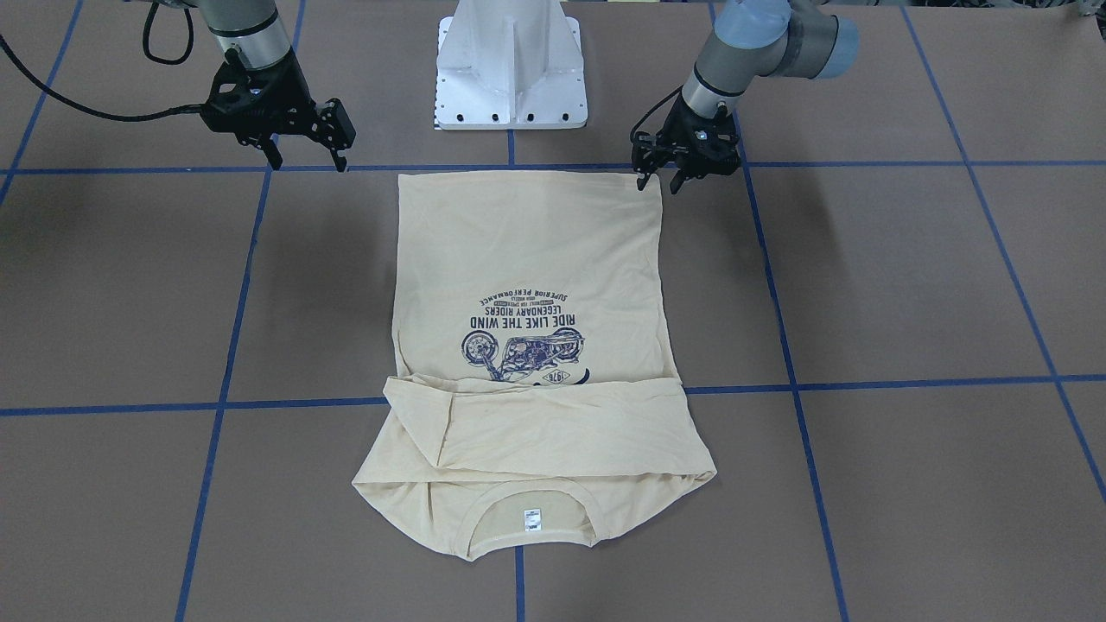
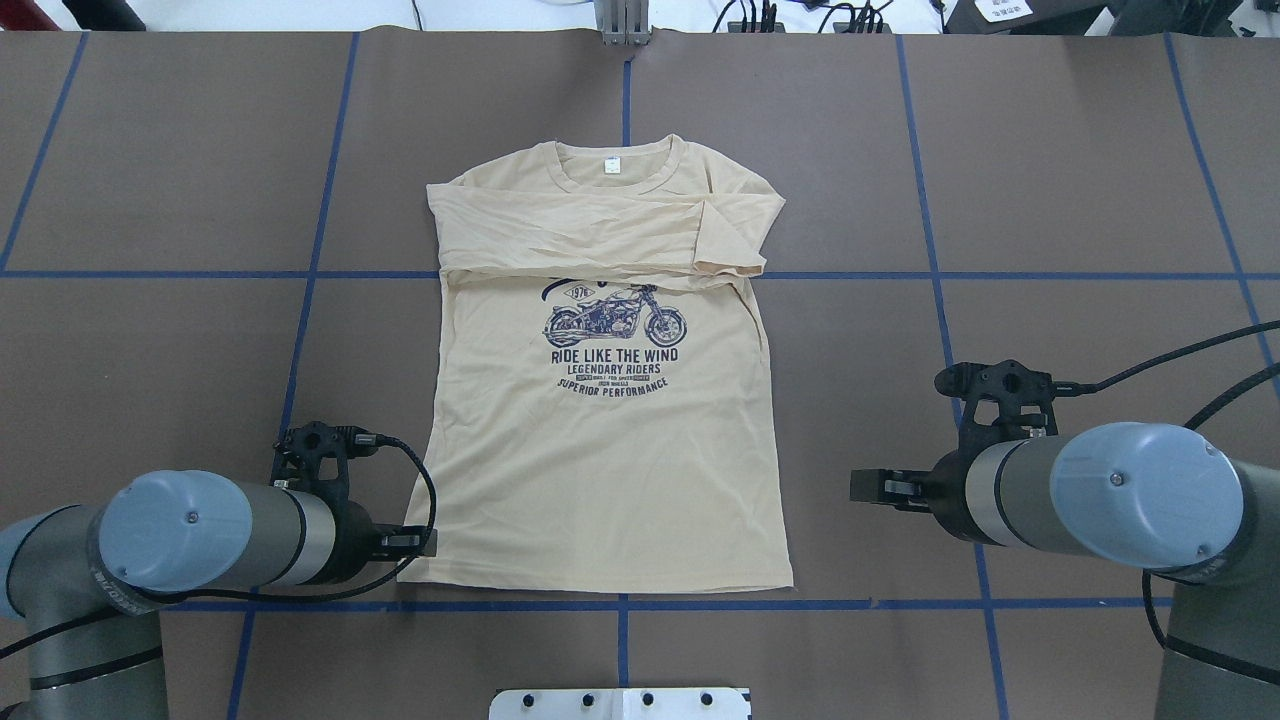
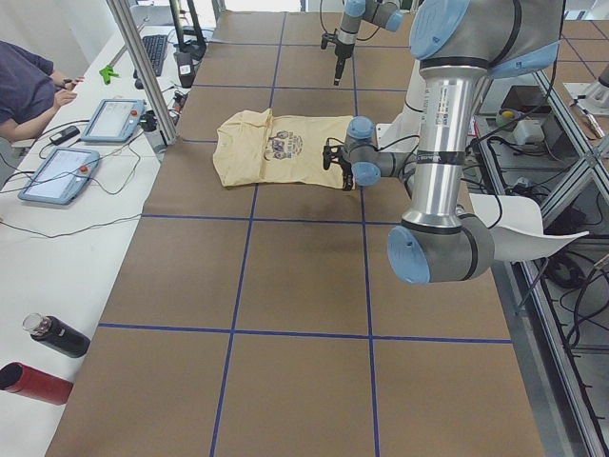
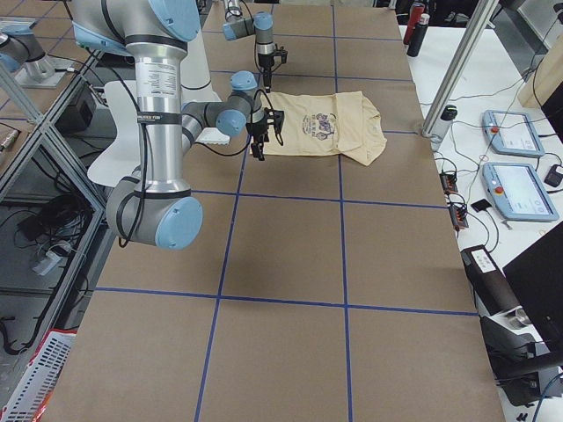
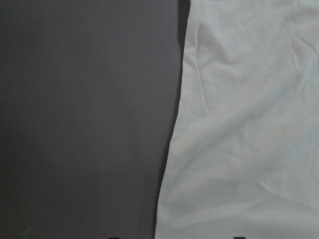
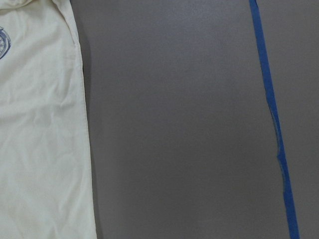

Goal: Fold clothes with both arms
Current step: 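Move both grippers to the shirt hem corners nearest the robot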

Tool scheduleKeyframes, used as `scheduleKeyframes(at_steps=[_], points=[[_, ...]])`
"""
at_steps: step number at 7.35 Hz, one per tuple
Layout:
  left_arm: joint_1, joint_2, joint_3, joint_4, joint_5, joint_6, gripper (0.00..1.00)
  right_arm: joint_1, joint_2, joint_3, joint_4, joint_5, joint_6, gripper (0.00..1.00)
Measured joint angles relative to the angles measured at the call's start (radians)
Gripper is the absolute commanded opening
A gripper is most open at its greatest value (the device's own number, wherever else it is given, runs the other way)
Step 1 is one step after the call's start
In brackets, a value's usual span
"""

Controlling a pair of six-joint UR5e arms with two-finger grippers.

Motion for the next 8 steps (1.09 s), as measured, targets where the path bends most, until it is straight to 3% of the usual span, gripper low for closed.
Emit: scheduleKeyframes(at_steps=[1,4,8], points=[[0.004,-0.005,0.010,0.000,0.000,0.000,0.59,0.000,0.000,0.000,0.000,0.000,0.000,1.00],[0.008,-0.018,0.023,0.001,-0.008,0.001,0.44,-0.001,0.000,0.000,0.000,0.000,0.000,1.00],[0.011,-0.016,0.019,0.006,-0.011,0.001,0.44,-0.004,0.000,0.000,0.000,0.000,0.001,1.00]])
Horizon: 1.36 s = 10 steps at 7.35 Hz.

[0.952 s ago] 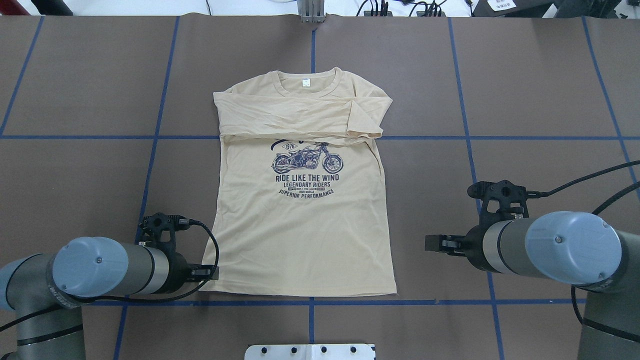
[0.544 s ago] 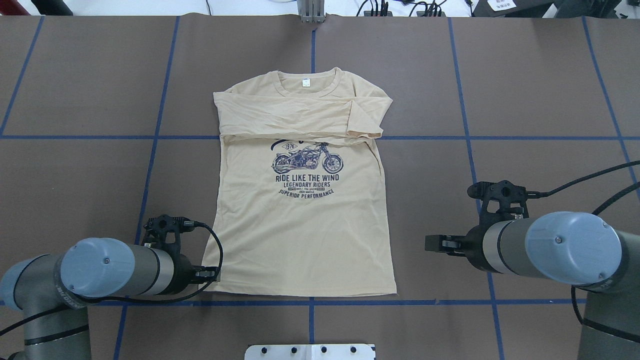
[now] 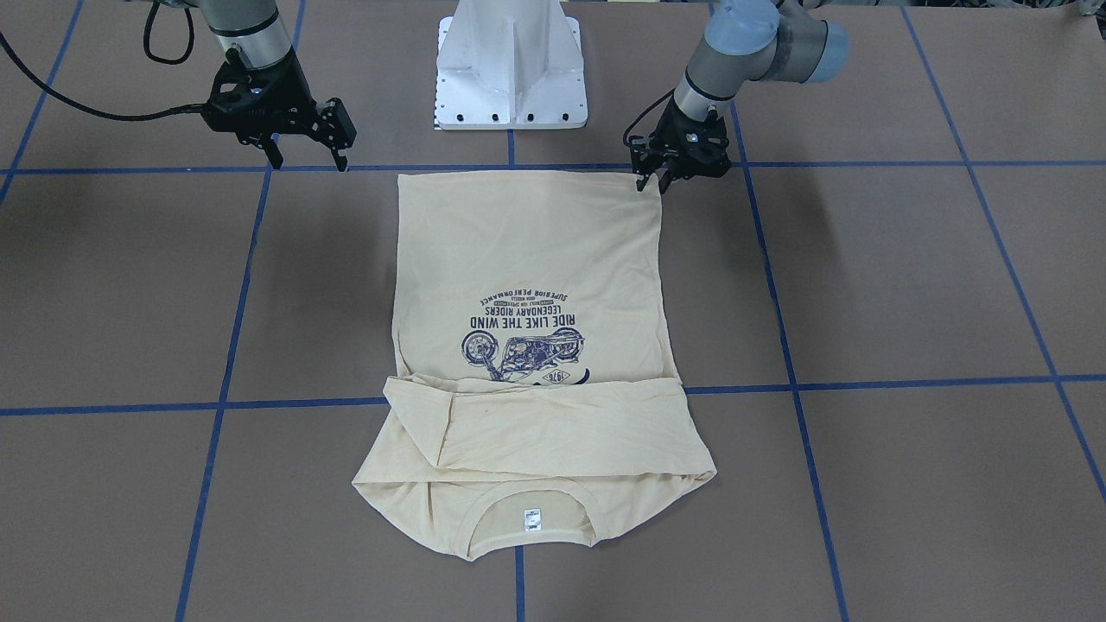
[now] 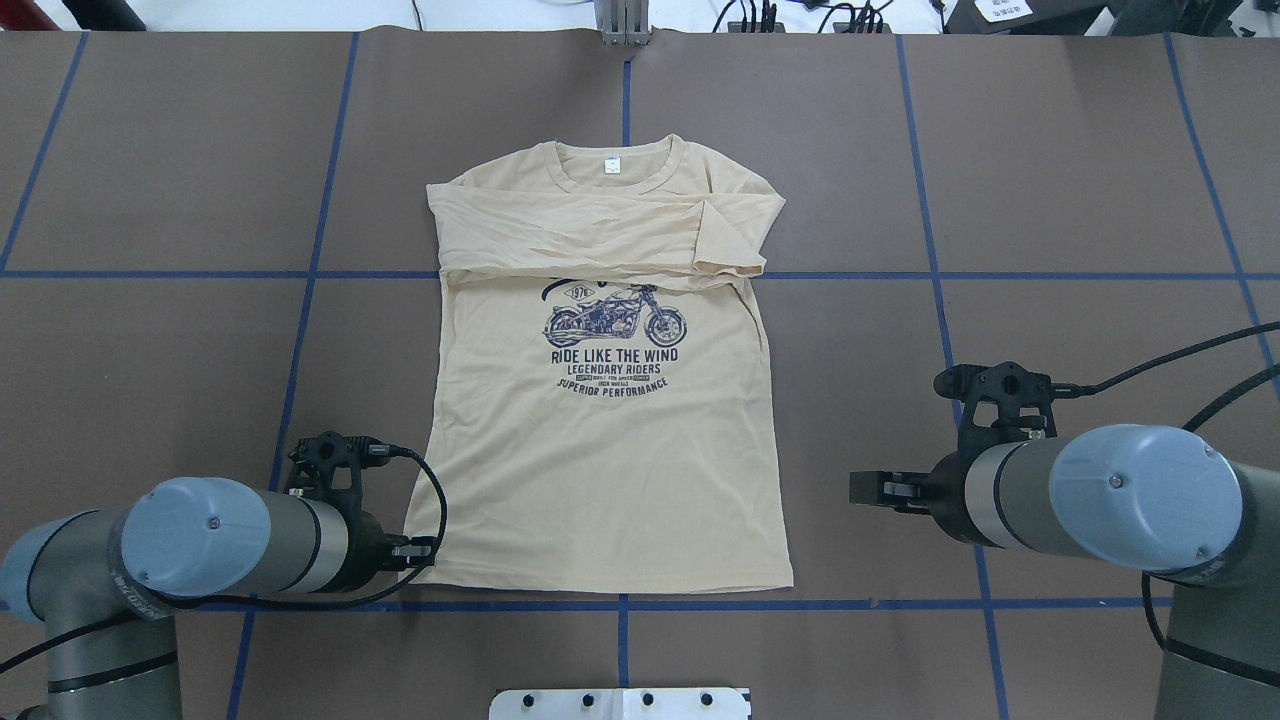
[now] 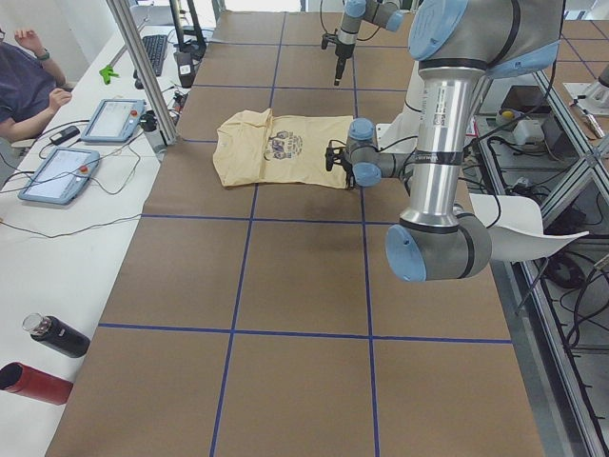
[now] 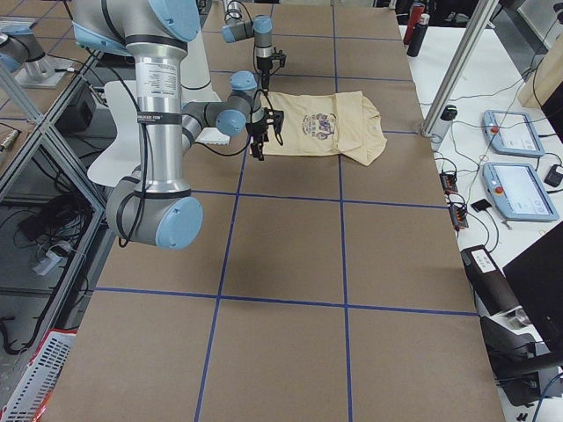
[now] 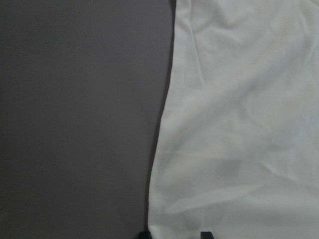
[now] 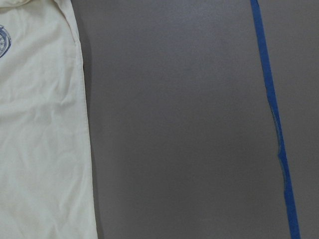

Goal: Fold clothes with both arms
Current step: 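Move both grippers to the shirt hem corners nearest the robot, then grasp the hem corners with the left and right grippers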

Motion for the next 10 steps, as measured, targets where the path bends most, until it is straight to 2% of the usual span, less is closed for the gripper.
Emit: scheduleKeyframes(at_steps=[3,4,5,6,10], points=[[0.004,0.002,-0.003,0.004,0.000,0.000,0.38,-0.003,0.000,0.000,0.000,0.000,0.000,1.00],[0.007,0.002,-0.003,0.005,0.000,0.000,0.30,-0.003,0.000,0.000,0.000,0.000,0.000,1.00],[0.010,0.002,-0.005,0.005,0.000,-0.001,0.13,-0.004,0.000,0.000,0.000,0.000,0.000,1.00],[0.012,0.003,-0.006,0.005,0.000,-0.001,0.00,-0.005,0.000,0.000,0.000,0.000,0.000,1.00],[0.017,0.006,-0.020,0.006,0.001,0.000,0.00,-0.028,0.013,-0.013,0.000,-0.020,0.035,1.00]])
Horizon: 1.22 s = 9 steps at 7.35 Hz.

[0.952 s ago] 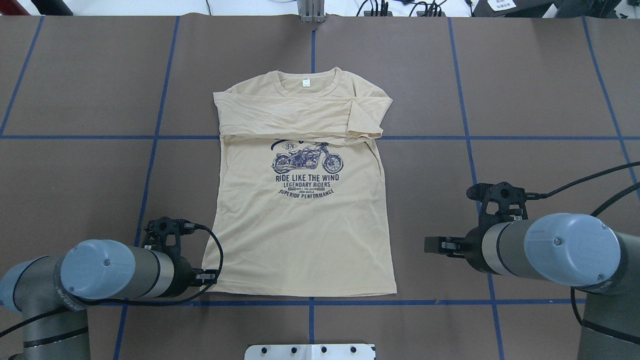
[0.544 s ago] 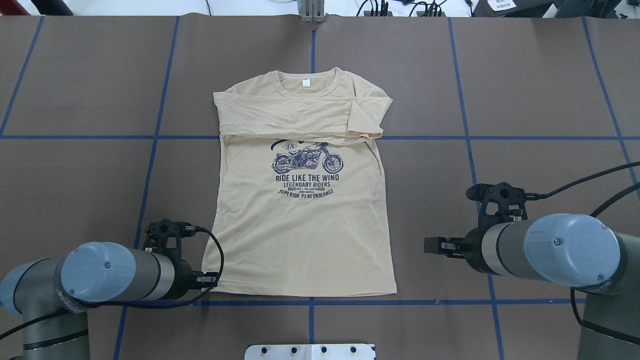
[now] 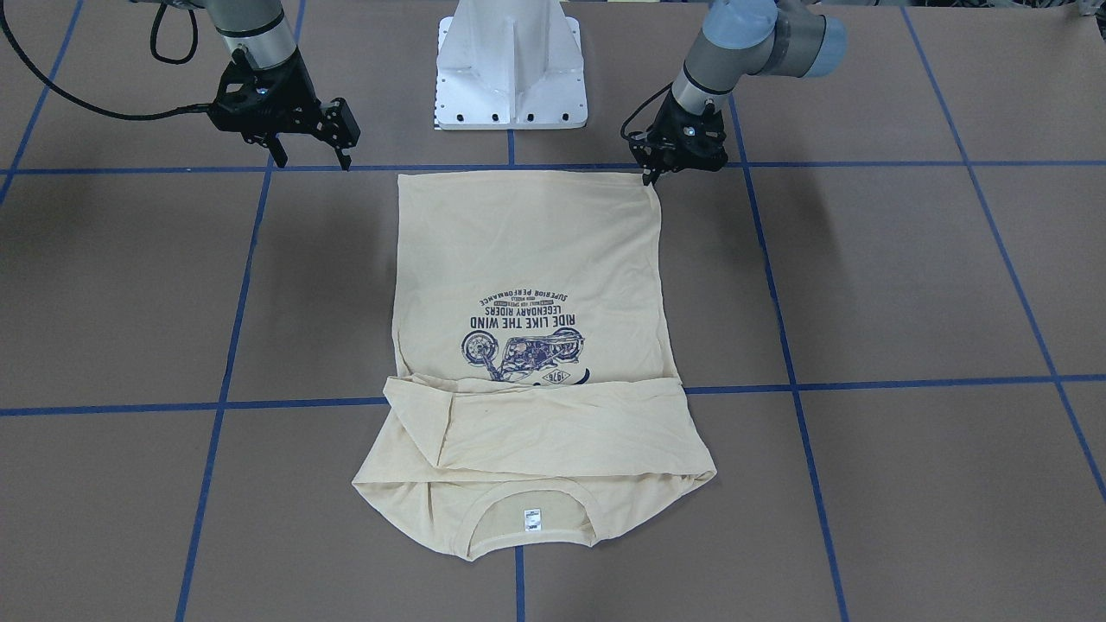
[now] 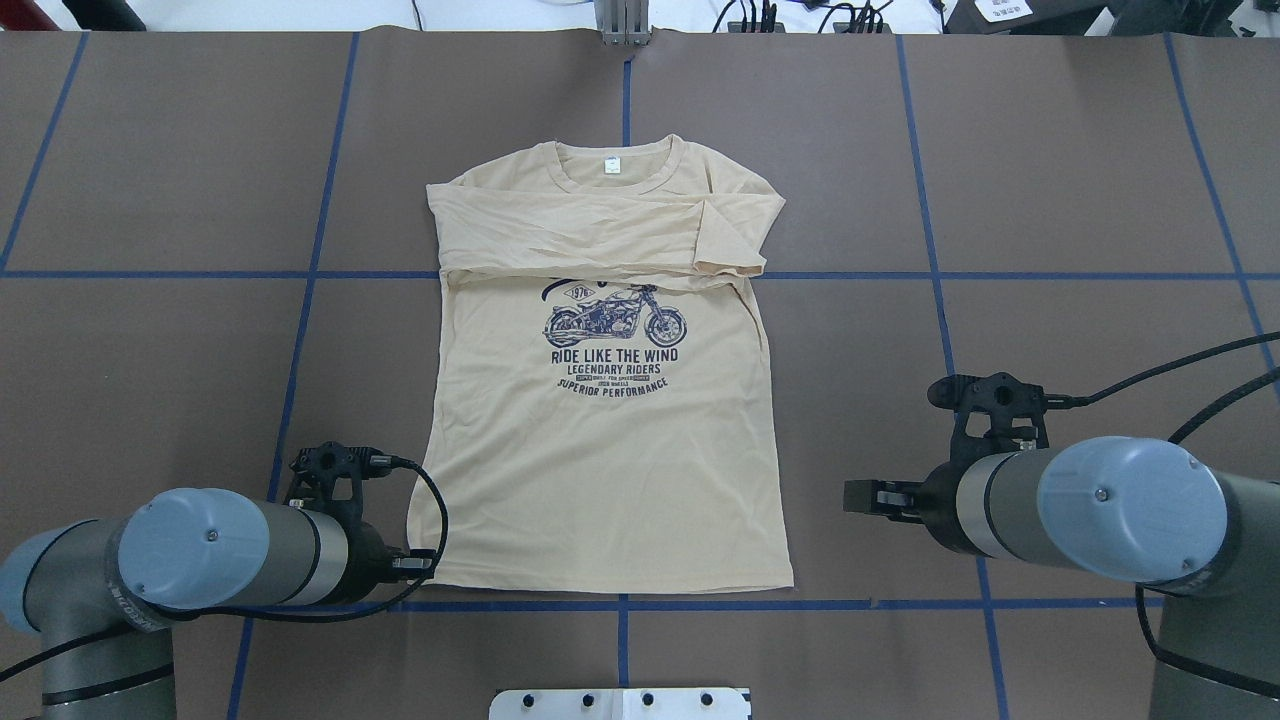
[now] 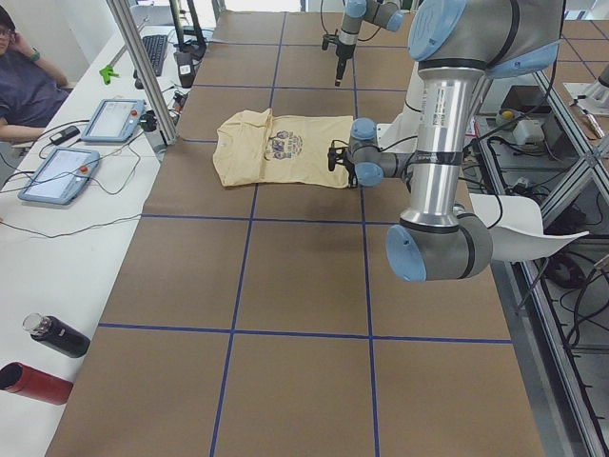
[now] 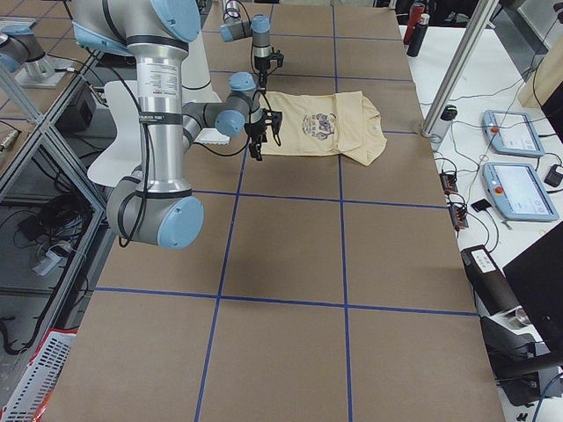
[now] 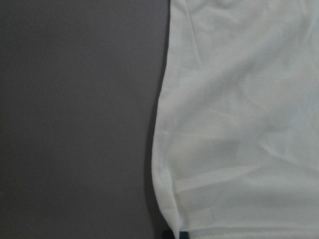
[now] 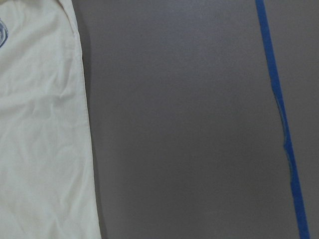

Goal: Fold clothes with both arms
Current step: 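Grasp the hem corners with the left and right grippers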

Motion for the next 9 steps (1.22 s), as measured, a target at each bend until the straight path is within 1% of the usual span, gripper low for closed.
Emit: scheduleKeyframes(at_steps=[2,3,5,6,7,9], points=[[0.000,-0.001,-0.009,0.000,0.000,-0.001,0.00,-0.054,0.083,-0.069,-0.001,-0.073,0.051,0.99],[0.000,-0.002,-0.010,0.000,-0.001,-0.001,0.00,-0.090,0.123,-0.103,-0.001,-0.110,0.083,0.92],[0.002,-0.005,-0.010,-0.001,-0.001,-0.001,0.00,-0.157,0.162,-0.148,-0.003,-0.173,0.123,0.69],[0.002,-0.006,-0.011,-0.001,-0.001,-0.001,0.00,-0.178,0.167,-0.165,-0.003,-0.200,0.135,0.55],[0.003,-0.006,-0.011,-0.001,-0.001,-0.001,0.00,-0.191,0.168,-0.173,-0.003,-0.212,0.140,0.49],[0.003,-0.006,-0.011,-0.001,-0.001,-0.001,0.00,-0.205,0.169,-0.179,-0.004,-0.217,0.143,0.50]])
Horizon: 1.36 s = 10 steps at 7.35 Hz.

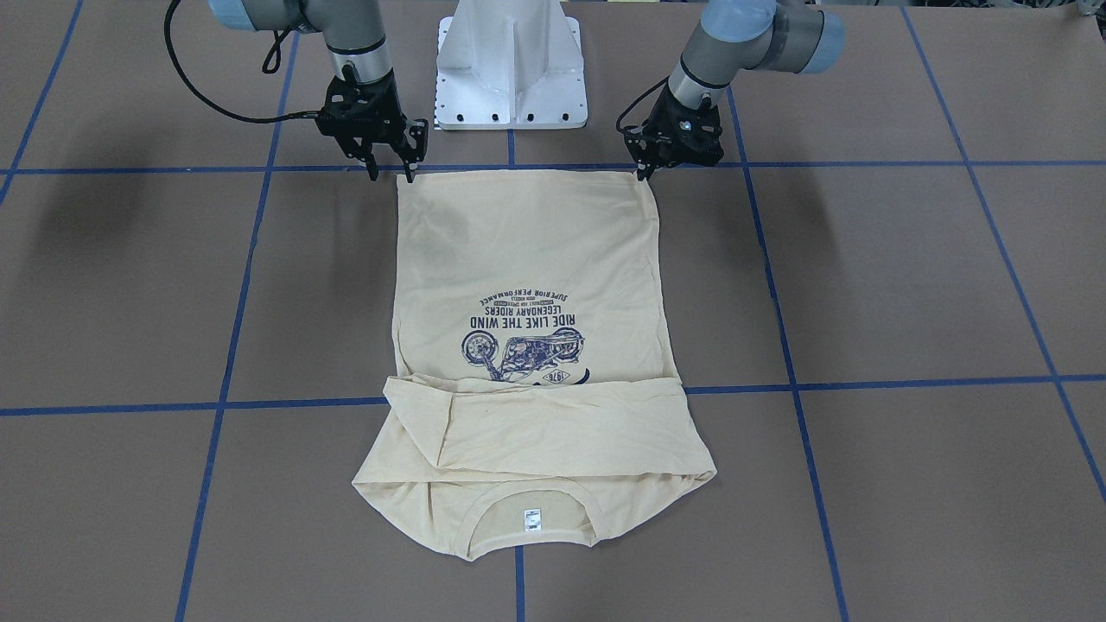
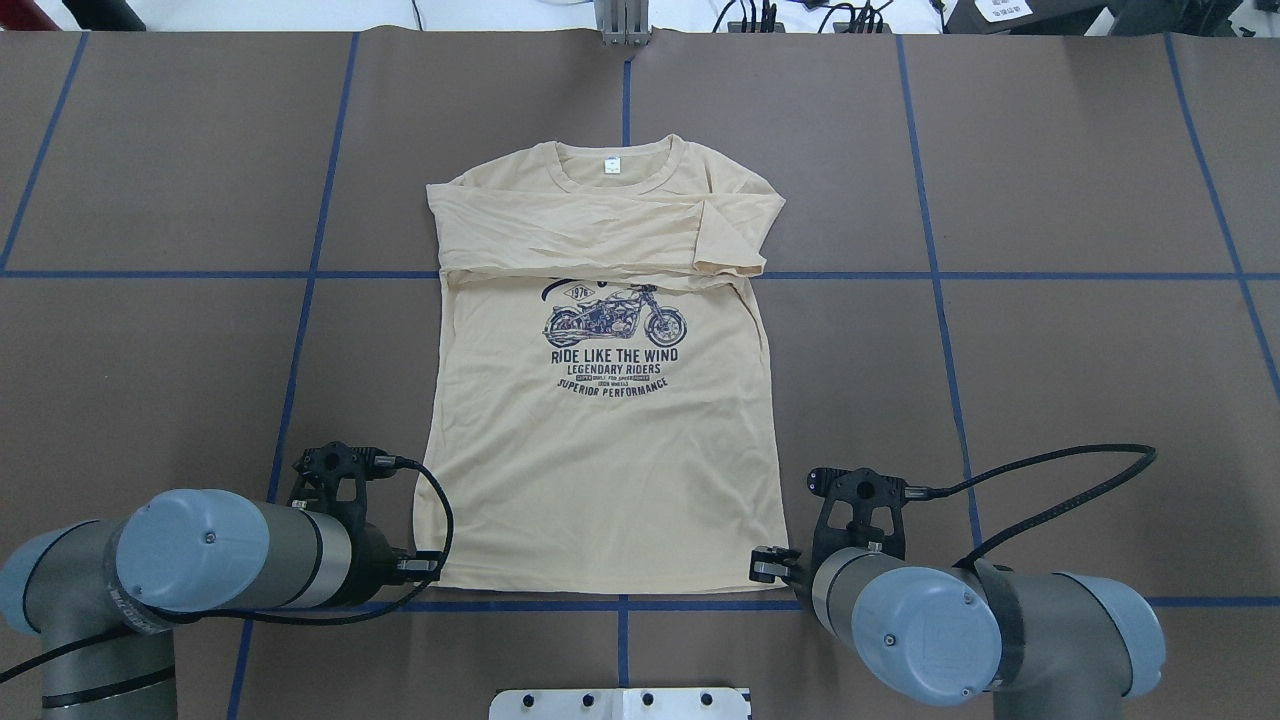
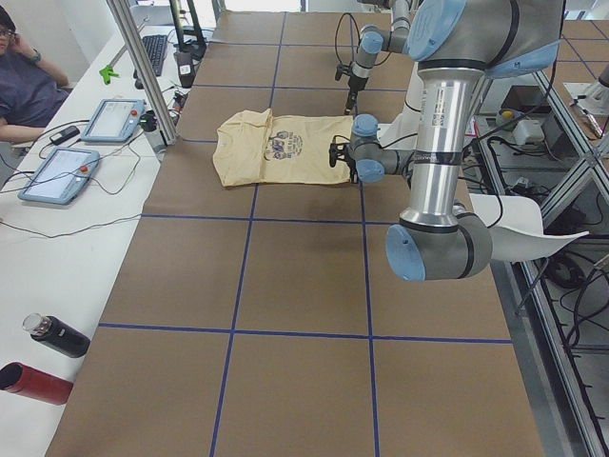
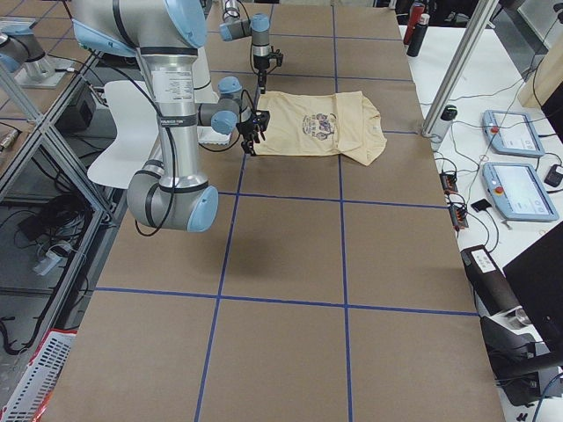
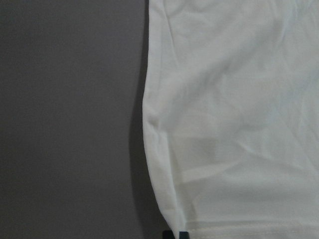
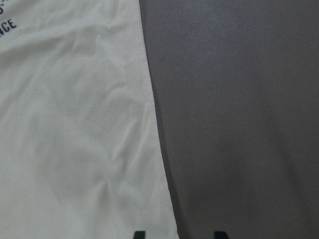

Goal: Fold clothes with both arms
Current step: 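Grasp the hem corners with the left and right grippers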

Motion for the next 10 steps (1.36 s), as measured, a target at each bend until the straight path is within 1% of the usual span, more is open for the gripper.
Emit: scheduleKeyframes(at_steps=[4,7,8,9,10], points=[[0.000,0.000,0.000,0.000,0.000,0.000,0.00,-0.012,0.005,-0.024,0.002,-0.001,0.000,0.50],[0.000,0.000,0.000,0.000,0.000,0.000,0.00,-0.013,0.040,-0.054,0.001,-0.003,0.000,0.49],[0.000,0.000,0.000,0.000,0.000,0.000,0.00,-0.013,0.044,-0.057,0.000,-0.003,0.000,0.40],[0.000,0.000,0.000,0.000,-0.001,0.000,0.00,-0.012,0.045,-0.058,-0.001,-0.004,0.000,0.34],[0.000,0.000,-0.002,0.000,-0.001,0.000,0.00,-0.012,0.046,-0.058,-0.003,-0.004,0.000,0.32]])
